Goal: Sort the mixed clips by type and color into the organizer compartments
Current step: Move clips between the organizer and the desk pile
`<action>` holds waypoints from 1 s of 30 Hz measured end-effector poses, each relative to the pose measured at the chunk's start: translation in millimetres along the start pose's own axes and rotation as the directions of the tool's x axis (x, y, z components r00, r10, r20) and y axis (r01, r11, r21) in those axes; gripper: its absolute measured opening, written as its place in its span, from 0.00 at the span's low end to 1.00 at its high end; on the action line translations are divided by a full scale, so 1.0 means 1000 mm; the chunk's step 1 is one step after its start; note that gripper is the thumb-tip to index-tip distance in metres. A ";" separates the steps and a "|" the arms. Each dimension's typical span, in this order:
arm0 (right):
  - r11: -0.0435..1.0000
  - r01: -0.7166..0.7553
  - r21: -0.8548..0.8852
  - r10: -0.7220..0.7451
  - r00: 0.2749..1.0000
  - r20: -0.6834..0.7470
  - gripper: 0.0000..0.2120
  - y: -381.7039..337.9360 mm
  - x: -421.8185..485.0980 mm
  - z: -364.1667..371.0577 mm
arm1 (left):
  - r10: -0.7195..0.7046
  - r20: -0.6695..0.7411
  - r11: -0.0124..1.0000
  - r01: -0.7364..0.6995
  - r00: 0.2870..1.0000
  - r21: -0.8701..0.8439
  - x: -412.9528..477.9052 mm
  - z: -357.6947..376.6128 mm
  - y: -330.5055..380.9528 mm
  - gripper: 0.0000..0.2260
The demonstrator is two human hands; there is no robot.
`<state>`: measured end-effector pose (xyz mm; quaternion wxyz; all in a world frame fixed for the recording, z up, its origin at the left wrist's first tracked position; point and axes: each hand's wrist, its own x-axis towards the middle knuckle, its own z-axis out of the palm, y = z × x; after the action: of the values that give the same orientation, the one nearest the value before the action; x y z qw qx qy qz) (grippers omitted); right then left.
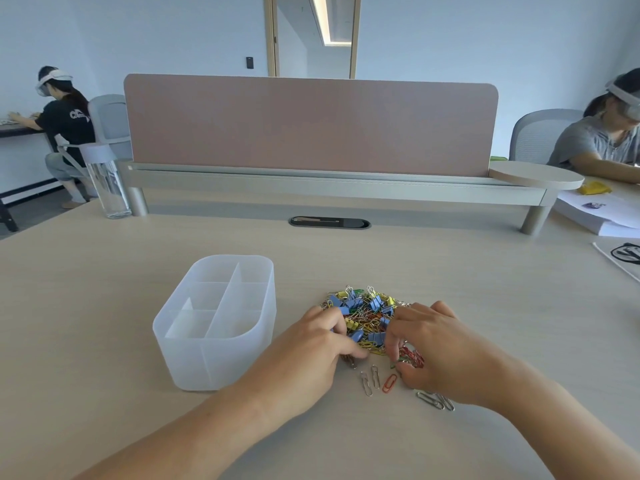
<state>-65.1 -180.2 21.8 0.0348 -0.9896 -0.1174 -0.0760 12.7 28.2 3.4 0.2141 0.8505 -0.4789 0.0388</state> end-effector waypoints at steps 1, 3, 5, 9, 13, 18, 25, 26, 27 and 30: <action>1.000 0.004 0.009 -0.004 1.000 -0.002 0.05 0.000 0.000 0.000 | -0.003 0.004 1.000 0.003 1.000 0.013 0.000 0.000 0.000 0.23; 0.999 0.013 0.029 -0.012 1.000 -0.008 0.04 0.001 0.000 0.001 | -0.002 0.014 0.999 0.002 1.000 0.034 0.000 0.001 0.000 0.23; 0.998 0.017 0.056 -0.016 0.999 -0.028 0.04 0.003 0.001 0.002 | 0.015 0.028 0.999 -0.017 0.999 0.044 0.000 0.000 0.000 0.24; 0.983 -0.033 0.179 0.048 0.996 -0.079 0.04 0.001 0.004 0.004 | 0.057 0.036 0.998 -0.057 0.998 0.006 0.000 -0.003 0.001 0.24; 0.948 -0.086 0.306 0.131 0.983 -0.130 0.11 0.000 0.003 0.001 | 0.025 0.006 0.999 -0.025 1.000 0.039 0.001 -0.002 -0.001 0.24; 0.913 -0.127 0.388 0.184 0.976 -0.114 0.11 0.000 0.003 0.001 | 0.001 -0.011 0.996 0.000 1.000 0.090 0.001 -0.001 -0.001 0.26; 0.948 -0.085 0.307 0.122 0.987 -0.102 0.14 -0.003 0.005 0.004 | -0.003 0.018 0.985 0.000 1.000 0.171 0.000 0.000 -0.001 0.30; 0.951 -0.081 0.297 0.119 0.987 -0.110 0.13 -0.002 0.005 0.004 | -0.005 0.028 0.985 0.000 1.000 0.172 0.000 0.000 -0.001 0.30; 0.953 -0.078 0.292 0.116 0.986 -0.117 0.12 -0.002 0.005 0.005 | -0.007 0.033 0.986 0.001 0.999 0.166 0.000 0.000 -0.002 0.29; 0.955 -0.050 0.293 0.093 0.986 -0.136 0.13 0.001 0.006 0.004 | 0.011 0.031 0.993 -0.014 0.999 0.115 0.002 0.002 -0.005 0.28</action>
<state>-59.0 -179.1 18.6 0.1902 -0.9691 -0.0883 -0.1299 17.1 28.1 0.3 0.1574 0.8588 -0.4844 0.0548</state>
